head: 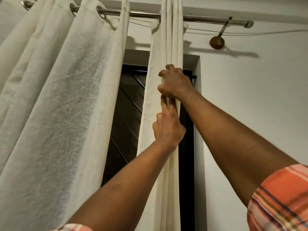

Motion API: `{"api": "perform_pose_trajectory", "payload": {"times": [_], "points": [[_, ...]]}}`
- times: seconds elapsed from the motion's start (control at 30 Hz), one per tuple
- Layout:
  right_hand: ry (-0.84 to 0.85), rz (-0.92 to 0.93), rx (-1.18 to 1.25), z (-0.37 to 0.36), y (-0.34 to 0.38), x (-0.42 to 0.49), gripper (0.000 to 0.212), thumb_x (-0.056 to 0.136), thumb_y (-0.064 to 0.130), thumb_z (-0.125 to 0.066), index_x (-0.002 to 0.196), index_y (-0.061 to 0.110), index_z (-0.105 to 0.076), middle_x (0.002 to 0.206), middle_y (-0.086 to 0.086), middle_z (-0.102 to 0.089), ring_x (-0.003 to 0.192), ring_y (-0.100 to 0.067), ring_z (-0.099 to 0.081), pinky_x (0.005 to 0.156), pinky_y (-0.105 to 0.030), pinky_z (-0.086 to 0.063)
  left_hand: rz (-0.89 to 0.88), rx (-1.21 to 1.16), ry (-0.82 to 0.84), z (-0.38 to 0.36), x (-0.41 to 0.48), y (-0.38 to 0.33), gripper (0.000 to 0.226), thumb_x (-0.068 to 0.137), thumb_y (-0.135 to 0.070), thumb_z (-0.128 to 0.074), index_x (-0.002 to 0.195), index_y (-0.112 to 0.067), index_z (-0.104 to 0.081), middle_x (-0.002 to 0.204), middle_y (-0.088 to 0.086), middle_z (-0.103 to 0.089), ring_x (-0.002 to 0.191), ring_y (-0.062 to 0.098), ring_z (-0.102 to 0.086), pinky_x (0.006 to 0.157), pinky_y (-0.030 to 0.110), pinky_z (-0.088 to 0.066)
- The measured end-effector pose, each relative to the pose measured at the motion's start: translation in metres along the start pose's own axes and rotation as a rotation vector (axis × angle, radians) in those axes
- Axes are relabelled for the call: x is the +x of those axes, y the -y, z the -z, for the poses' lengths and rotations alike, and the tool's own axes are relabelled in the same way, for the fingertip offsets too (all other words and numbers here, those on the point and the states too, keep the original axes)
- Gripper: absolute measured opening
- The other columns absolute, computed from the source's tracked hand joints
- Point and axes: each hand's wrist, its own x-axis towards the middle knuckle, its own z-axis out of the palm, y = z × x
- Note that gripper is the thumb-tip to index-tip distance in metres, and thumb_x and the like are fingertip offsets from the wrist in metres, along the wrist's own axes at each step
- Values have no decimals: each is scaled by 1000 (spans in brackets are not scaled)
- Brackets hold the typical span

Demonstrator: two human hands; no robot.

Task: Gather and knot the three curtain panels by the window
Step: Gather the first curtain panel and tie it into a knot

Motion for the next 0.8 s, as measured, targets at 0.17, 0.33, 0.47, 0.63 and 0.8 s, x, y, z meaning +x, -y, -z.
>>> {"api": "perform_pose_trajectory", "payload": {"times": [0.17, 0.33, 0.47, 0.63, 0.8], "points": [[78, 40, -33, -6, 2, 16, 52, 84, 27, -56, 135, 24, -51, 150, -5, -31, 132, -30, -35, 96, -43, -41, 129, 15, 119, -3, 18, 7, 60, 84, -10, -66, 135, -15, -36, 121, 10, -54, 94, 29, -61, 81, 40, -55], [-4, 0, -172, -21, 6, 21, 43, 83, 23, -55, 125, 15, -56, 137, -10, -42, 121, -32, -43, 84, -40, -45, 54, 90, 154, -17, 14, 22, 73, 85, -15, -64, 144, -21, -21, 109, 7, -60, 94, 31, -61, 80, 44, -55], [102, -33, -186, -30, 9, 21, 21, 85, 22, -54, 104, 14, -57, 96, -6, -54, 88, -25, -56, 77, -37, -49, 56, 91, 159, -18, 15, 29, 55, 85, -22, -65, 131, -16, -37, 105, 6, -62, 92, 30, -61, 76, 40, -54], [293, -59, -36, -32, 12, 22, 18, 82, 15, -64, 93, 13, -50, 91, -7, -57, 84, -27, -62, 76, -37, -53, 92, 53, 186, -11, 18, 28, 28, 85, -32, -66, 102, -14, -54, 85, 1, -57, 74, 21, -59, 63, 33, -51], [133, -29, -13, -37, 14, -3, 7, 87, 11, -55, 84, 11, -49, 70, -1, -46, 67, -18, -53, 58, -28, -40, 181, -38, 195, -19, 1, 30, 22, 84, -28, -66, 87, -16, -49, 75, -1, -52, 68, 18, -56, 59, 30, -48]]}}
